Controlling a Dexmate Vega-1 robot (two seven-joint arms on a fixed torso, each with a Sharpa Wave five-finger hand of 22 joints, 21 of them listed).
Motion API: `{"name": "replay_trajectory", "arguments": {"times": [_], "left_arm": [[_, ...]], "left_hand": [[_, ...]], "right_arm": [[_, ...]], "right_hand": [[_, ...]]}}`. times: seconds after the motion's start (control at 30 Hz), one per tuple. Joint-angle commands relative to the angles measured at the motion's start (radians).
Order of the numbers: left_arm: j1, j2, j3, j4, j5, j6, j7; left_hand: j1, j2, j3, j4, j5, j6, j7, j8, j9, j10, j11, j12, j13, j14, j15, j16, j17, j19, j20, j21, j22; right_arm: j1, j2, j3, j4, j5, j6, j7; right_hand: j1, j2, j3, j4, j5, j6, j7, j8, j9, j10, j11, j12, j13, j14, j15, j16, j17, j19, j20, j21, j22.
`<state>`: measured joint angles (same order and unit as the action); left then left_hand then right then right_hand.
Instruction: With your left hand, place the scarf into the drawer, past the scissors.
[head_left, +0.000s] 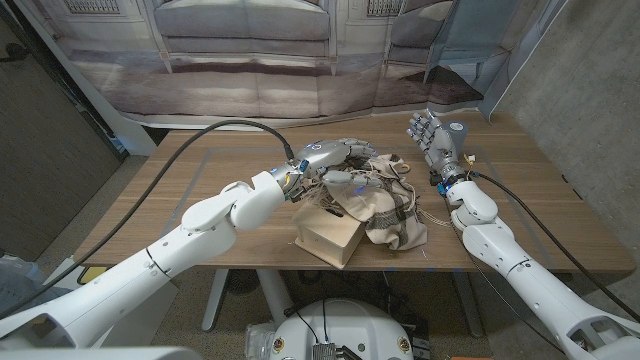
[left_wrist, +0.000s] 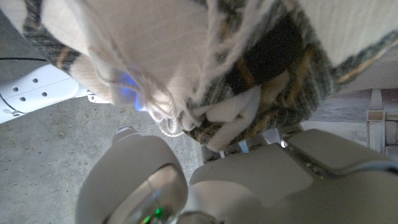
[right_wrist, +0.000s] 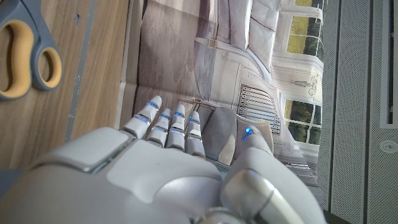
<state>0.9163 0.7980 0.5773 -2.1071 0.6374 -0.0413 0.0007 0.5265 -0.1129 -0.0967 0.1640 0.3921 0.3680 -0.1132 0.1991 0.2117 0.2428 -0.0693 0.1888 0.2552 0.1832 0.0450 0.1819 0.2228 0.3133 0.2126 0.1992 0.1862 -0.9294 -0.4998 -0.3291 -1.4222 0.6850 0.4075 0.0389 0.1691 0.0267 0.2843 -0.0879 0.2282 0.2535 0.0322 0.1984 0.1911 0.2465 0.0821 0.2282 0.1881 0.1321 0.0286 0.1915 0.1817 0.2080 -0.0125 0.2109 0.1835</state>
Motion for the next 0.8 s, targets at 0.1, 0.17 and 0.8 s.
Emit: {"name": "replay_trajectory", "arguments": {"times": [0.1, 0.17, 0.8], "left_arm": [[0.002, 0.0, -0.005, -0.021, 0.003, 0.015, -0.006], [0.001, 0.001, -0.007, -0.025, 0.006, 0.018, -0.006], [-0.012, -0.007, -0.026, -0.047, -0.013, 0.025, -0.011]], "left_hand": [[-0.016, 0.002, -0.011, -0.001, 0.009, -0.014, 0.0, -0.003, 0.006, -0.012, 0.001, 0.006, -0.001, -0.009, -0.001, 0.004, 0.0, -0.011, 0.003, -0.002, 0.003], [-0.018, 0.002, -0.012, -0.001, 0.01, -0.015, 0.001, -0.003, 0.006, -0.014, 0.001, 0.006, -0.001, -0.009, -0.001, 0.005, -0.001, -0.012, 0.003, -0.003, 0.003], [-0.029, 0.004, -0.024, -0.005, 0.015, -0.032, 0.0, -0.004, 0.006, -0.018, -0.002, 0.011, -0.004, -0.01, -0.003, 0.009, -0.006, -0.023, 0.003, -0.004, 0.003]], "right_arm": [[-0.009, -0.012, 0.006, -0.013, 0.001, -0.004, 0.0], [-0.012, -0.011, 0.009, -0.017, 0.005, -0.007, -0.004], [-0.023, -0.02, 0.018, -0.029, 0.007, -0.001, -0.005]], "right_hand": [[0.004, 0.007, 0.002, -0.008, -0.003, 0.002, -0.004, 0.001, 0.003, 0.009, -0.004, -0.003, 0.005, 0.006, 0.002, -0.005, 0.002, 0.003, 0.008, -0.004, 0.003], [0.004, 0.007, 0.002, -0.008, -0.003, 0.002, -0.004, 0.001, 0.003, 0.009, -0.005, -0.003, 0.005, 0.006, 0.001, -0.005, 0.002, 0.004, 0.008, -0.004, 0.003], [0.003, 0.008, 0.001, -0.008, -0.004, 0.002, -0.004, 0.001, 0.003, 0.009, -0.004, -0.003, 0.005, 0.008, 0.002, -0.004, 0.002, 0.004, 0.008, -0.004, 0.004]]}}
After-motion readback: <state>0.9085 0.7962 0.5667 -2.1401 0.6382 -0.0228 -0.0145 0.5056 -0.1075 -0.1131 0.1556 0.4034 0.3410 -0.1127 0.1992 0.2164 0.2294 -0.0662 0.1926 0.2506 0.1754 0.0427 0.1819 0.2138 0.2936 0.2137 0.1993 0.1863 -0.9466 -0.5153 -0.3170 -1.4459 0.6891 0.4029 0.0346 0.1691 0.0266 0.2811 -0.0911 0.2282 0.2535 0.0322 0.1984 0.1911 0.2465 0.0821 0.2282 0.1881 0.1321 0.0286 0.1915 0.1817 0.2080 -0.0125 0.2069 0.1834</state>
